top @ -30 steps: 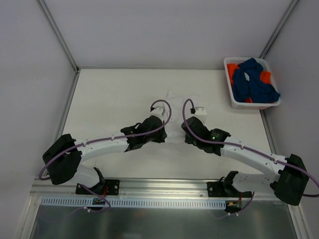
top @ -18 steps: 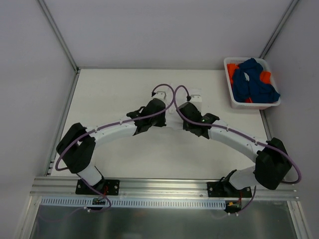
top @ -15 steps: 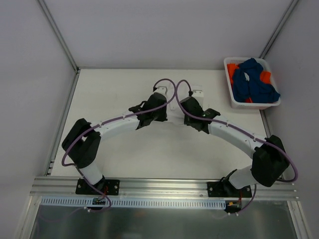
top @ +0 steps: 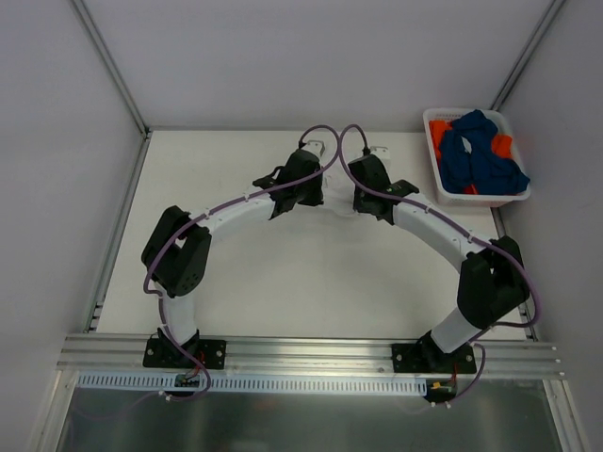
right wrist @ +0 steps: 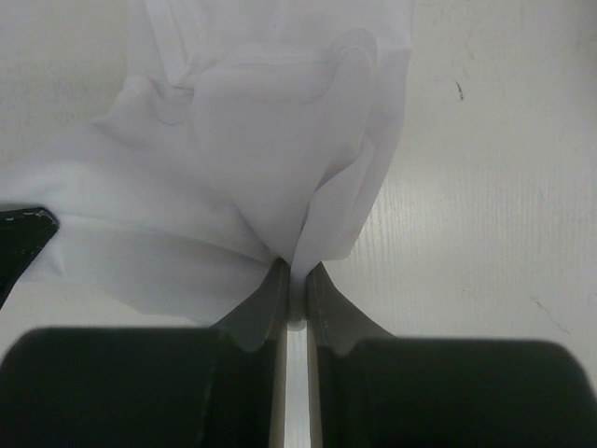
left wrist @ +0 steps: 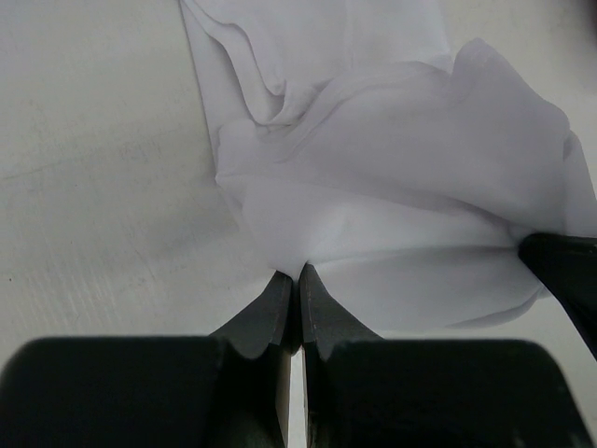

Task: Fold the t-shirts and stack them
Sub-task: Fold the tshirt

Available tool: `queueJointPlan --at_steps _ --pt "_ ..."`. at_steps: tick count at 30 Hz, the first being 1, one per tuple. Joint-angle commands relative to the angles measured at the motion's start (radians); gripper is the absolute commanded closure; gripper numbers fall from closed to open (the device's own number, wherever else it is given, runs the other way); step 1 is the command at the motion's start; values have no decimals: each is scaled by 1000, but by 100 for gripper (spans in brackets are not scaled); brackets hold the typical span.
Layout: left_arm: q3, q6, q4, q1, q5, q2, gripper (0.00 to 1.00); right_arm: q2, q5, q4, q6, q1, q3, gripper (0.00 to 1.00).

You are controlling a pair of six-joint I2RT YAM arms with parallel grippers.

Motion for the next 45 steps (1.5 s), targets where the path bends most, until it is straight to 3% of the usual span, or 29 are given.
queueJointPlan --at_steps 1,14,22,29,37,41,43,44,45 --pt "-2 30 -26 11 -11 -7 100 10 -11 11 -26 -4 7 93" --pt "41 36 -26 46 17 25 100 104 -12 19 -32 -44 85 95" --pt "168 30 -45 87 89 115 100 154 -38 21 -61 -105 173 94" --pt "427 7 -85 155 162 252 100 312 -113 -16 -107 -180 403 92" --pt "925 33 -83 218 233 600 100 583 -184 -19 -122 -268 729 92" --pt "1087 8 -25 252 291 773 100 697 -166 -22 -122 -300 887 93" --pt "1081 8 108 261 311 798 94 739 -138 -18 -134 -305 949 86" --pt "1081 8 142 267 325 821 85 783 -130 -16 -139 -312 1016 66" --pt "1081 7 214 268 336 829 70 803 -111 -18 -147 -312 1045 61"
